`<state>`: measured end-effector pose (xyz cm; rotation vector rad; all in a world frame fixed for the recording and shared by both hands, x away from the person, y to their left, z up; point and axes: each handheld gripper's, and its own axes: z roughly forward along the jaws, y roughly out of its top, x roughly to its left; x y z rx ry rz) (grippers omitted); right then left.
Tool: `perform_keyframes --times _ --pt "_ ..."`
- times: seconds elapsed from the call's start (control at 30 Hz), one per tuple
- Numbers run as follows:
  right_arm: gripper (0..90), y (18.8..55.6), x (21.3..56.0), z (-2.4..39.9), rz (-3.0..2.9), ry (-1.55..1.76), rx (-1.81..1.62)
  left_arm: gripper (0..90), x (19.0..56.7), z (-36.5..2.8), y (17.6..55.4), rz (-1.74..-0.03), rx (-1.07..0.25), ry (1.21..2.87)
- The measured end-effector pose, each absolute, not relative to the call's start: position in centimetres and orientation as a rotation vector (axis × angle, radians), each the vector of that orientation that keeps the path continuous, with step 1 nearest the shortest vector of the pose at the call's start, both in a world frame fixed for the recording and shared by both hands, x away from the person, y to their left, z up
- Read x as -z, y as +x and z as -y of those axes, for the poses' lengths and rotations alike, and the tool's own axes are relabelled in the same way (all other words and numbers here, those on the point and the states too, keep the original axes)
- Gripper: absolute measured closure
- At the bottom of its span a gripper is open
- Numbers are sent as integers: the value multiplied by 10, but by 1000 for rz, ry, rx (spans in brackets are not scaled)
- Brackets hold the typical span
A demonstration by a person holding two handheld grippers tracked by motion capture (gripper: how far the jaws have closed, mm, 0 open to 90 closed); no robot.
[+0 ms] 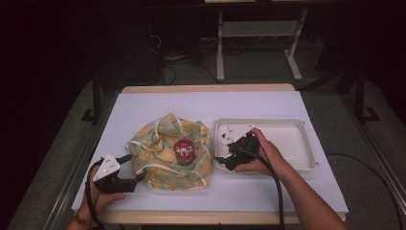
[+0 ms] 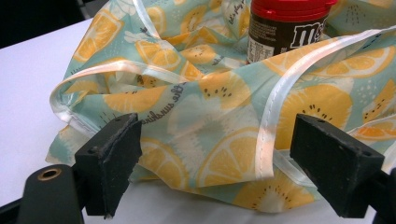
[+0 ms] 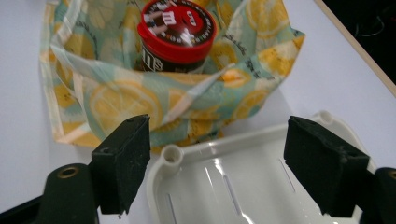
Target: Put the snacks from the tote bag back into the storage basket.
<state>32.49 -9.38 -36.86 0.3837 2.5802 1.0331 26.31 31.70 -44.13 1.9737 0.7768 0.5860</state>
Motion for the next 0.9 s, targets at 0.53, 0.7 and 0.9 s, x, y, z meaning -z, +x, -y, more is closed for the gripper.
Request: perform_keyframes --times 0.53,0.7,0.9 --pt "228 337 361 58 -2634 307 -1015 161 441 -317 262 -776 -589 1974" --pt "228 341 363 50 -2655 298 -1014 160 442 -318 262 -776 -587 1976" --pt "227 346 366 35 -2690 278 -1012 161 442 -318 262 -780 -584 1977"
